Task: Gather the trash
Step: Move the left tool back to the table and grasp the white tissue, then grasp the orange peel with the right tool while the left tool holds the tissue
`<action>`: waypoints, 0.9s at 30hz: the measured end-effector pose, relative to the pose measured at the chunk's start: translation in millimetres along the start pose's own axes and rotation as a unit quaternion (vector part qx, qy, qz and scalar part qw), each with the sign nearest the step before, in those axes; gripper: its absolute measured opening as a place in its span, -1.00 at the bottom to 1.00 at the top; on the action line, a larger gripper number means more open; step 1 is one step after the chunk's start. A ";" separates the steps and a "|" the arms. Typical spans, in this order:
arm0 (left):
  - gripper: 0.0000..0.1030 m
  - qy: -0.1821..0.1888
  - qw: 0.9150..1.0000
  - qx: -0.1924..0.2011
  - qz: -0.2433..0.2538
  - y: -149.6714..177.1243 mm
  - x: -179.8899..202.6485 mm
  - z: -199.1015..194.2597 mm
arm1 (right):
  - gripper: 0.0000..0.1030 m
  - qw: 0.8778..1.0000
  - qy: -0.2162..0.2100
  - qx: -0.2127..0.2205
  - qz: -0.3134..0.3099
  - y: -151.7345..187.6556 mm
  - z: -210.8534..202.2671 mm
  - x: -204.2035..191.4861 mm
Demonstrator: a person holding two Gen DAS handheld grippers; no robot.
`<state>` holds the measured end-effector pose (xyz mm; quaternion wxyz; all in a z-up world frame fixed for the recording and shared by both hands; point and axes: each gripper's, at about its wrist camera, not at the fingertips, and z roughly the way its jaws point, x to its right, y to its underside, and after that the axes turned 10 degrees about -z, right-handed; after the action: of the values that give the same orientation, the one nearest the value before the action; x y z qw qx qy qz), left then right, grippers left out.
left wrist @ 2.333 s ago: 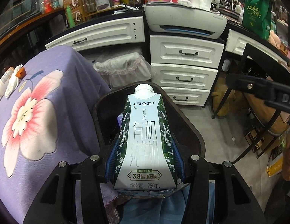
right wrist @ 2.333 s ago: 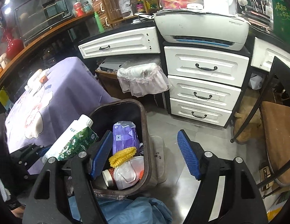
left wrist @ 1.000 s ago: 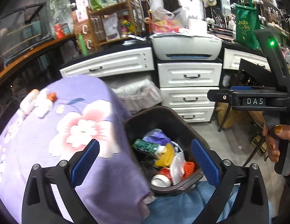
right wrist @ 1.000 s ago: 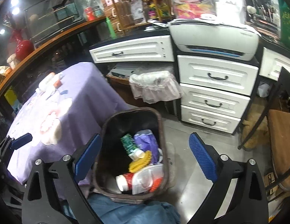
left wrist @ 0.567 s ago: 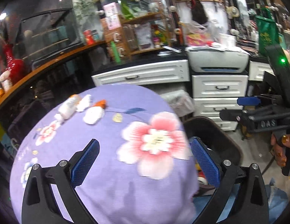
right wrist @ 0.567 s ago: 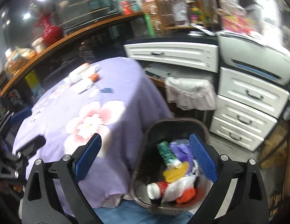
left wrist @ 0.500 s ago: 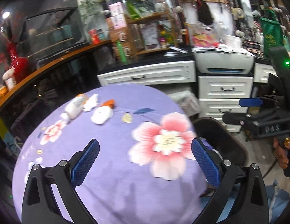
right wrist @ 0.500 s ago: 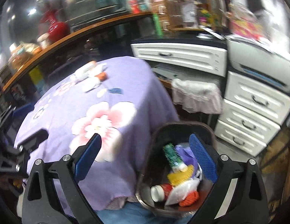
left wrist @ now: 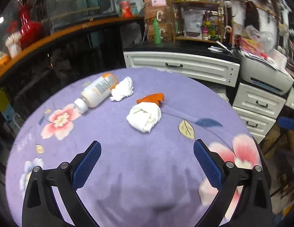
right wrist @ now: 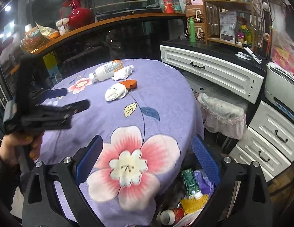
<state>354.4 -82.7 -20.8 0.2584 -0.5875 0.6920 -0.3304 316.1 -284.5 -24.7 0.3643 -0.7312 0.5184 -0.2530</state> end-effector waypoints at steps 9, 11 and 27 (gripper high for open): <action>0.35 -0.025 0.997 -0.076 -0.014 -31.1 0.9 97.3 | 0.82 1.000 -0.001 -0.021 0.005 -14.4 38.7 18.8; 0.11 -0.026 0.996 -0.085 -0.025 -30.9 -4.8 105.0 | 0.82 1.000 -0.001 -0.022 0.005 -16.6 44.2 19.5; -0.68 -0.011 0.996 -0.006 -0.083 -31.7 -53.4 42.9 | 0.82 0.996 -0.074 -0.033 -0.025 -83.4 122.8 -14.5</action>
<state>416.3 -39.7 -26.1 0.2340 -0.6482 0.6397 -0.3403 450.9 -221.2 -32.7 0.3709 -0.7724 0.4796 -0.1894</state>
